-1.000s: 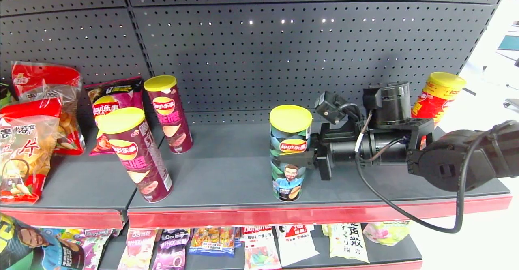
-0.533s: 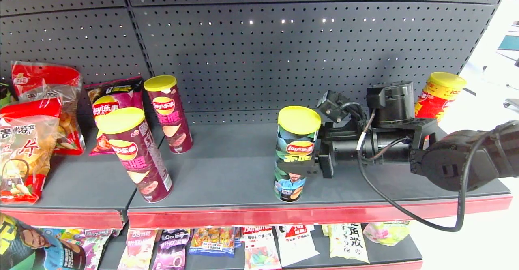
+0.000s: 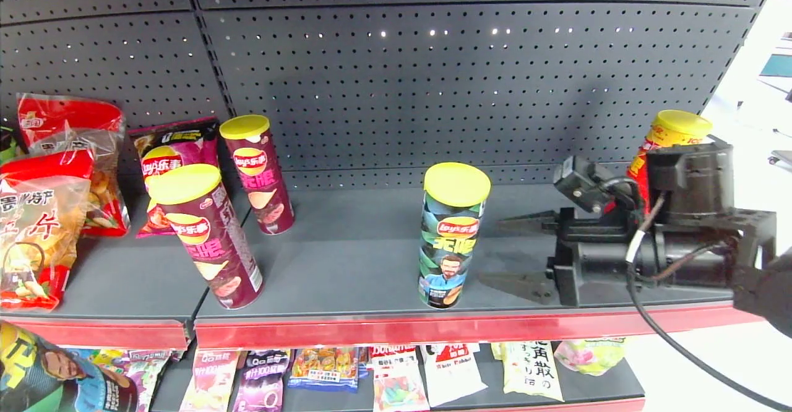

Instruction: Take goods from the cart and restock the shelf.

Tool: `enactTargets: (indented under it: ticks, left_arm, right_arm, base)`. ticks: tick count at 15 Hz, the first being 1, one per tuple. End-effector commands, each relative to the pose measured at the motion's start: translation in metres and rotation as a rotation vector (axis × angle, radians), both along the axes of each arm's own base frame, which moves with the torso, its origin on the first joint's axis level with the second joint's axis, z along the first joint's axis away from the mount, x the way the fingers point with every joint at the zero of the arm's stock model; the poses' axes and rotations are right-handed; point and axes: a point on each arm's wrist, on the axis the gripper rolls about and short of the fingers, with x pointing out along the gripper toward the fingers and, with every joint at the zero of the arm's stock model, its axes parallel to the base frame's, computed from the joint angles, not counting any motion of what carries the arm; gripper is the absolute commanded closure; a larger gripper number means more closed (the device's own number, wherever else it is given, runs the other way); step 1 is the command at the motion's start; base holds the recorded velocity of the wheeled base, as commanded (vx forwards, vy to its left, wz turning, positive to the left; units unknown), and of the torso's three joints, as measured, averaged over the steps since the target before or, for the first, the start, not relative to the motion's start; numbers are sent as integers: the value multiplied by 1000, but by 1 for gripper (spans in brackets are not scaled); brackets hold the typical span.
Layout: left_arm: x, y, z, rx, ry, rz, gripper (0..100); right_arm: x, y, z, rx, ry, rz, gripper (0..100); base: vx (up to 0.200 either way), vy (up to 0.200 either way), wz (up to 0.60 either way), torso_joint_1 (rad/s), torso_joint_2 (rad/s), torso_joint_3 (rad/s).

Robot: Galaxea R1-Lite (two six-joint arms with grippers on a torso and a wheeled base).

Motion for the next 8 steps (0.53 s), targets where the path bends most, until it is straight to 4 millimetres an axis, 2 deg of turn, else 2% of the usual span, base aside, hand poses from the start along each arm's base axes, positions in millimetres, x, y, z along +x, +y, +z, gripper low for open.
enactTargets:
  ticks: [1,4,6,8]
  left_arm:
    - [6,0,0,-2,26,1,100]
    - [8,0,2,-7,33,8,100]
    - [9,0,3,-8,37,-4,100]
    - [9,-1,2,-15,38,-40,100]
  right_arm:
    - [-71,-48,7,-15,-84,-175,0]
    - [-143,-85,20,43,-257,-569,0]
    - [-199,-109,21,66,-352,-831,0]
    - [-248,-124,15,32,-345,-926,0]
  base:
    - [0,0,0,0,0,0]
    - [0,0,0,0,0,0]
    - [0,0,0,0,0,0]
    - [0,0,0,0,0,0]
